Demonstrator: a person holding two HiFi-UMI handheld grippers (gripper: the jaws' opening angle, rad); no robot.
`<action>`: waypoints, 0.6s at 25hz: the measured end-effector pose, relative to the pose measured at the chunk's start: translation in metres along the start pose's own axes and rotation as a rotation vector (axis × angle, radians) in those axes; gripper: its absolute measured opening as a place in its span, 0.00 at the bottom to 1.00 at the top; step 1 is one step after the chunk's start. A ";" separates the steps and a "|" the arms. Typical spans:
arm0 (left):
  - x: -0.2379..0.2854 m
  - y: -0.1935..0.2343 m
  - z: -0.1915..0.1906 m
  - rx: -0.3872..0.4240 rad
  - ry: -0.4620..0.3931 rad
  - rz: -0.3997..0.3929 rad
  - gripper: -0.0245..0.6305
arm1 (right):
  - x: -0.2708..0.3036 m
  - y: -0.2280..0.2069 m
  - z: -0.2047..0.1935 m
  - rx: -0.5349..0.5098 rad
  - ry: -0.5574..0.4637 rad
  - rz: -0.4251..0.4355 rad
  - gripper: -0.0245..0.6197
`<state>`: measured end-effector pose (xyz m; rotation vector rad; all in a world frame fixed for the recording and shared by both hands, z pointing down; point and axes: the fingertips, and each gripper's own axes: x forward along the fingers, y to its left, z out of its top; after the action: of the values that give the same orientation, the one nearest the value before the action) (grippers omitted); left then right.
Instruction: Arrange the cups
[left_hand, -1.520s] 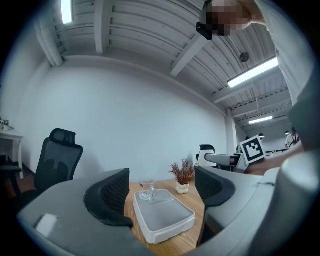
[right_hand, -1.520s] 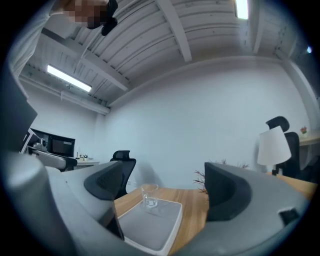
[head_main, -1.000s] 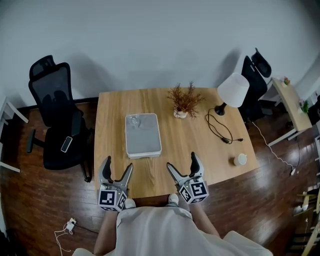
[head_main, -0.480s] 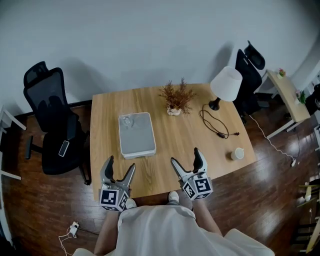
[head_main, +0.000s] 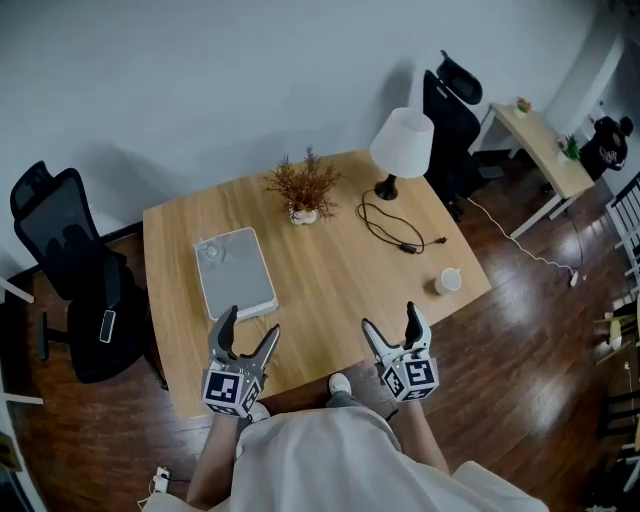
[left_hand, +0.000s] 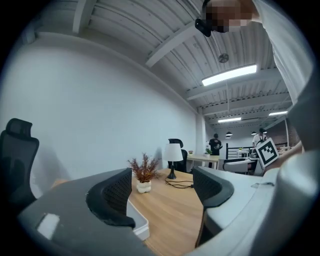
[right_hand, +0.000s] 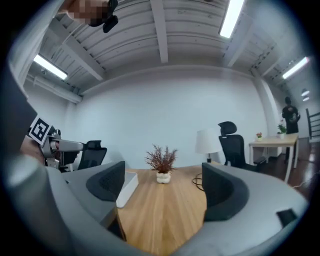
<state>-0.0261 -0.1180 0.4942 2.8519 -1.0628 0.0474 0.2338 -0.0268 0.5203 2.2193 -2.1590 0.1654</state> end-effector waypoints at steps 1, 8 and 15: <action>0.008 -0.009 -0.002 0.003 0.006 -0.028 0.60 | -0.012 -0.014 -0.007 -0.001 0.015 -0.042 0.78; 0.068 -0.087 -0.021 0.022 0.055 -0.277 0.60 | -0.100 -0.104 -0.065 0.108 0.094 -0.300 0.77; 0.117 -0.178 -0.036 0.070 0.103 -0.536 0.60 | -0.173 -0.163 -0.118 0.212 0.131 -0.476 0.77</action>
<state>0.1795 -0.0566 0.5230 3.0519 -0.2602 0.1893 0.3867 0.1622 0.6270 2.6738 -1.5561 0.5201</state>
